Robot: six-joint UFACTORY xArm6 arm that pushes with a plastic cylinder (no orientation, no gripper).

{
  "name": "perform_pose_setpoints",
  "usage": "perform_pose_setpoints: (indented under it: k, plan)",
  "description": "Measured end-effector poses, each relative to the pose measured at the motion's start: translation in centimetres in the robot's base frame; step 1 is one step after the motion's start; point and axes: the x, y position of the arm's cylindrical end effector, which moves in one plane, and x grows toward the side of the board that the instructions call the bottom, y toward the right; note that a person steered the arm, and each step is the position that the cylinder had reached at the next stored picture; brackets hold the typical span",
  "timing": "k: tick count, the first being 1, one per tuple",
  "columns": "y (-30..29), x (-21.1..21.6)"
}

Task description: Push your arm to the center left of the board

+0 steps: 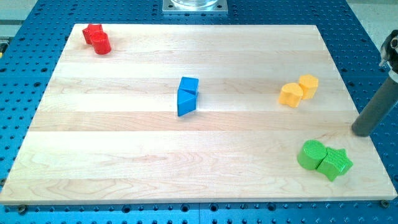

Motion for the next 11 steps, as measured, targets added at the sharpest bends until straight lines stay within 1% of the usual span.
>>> perform_pose_setpoints:
  k: [1,3,4,5,6,7,8,9,10,11]
  plan:
    - [-1.8,-0.1]
    - [-1.9,-0.1]
    - [-3.6,0.9]
    - [-8.4,1.9]
    - [-13.6,1.3]
    - [-23.9,3.5]
    - [-36.7,2.3]
    - [-48.1,-2.4]
    - [-54.2,-9.1]
    - [-58.6,-13.8]
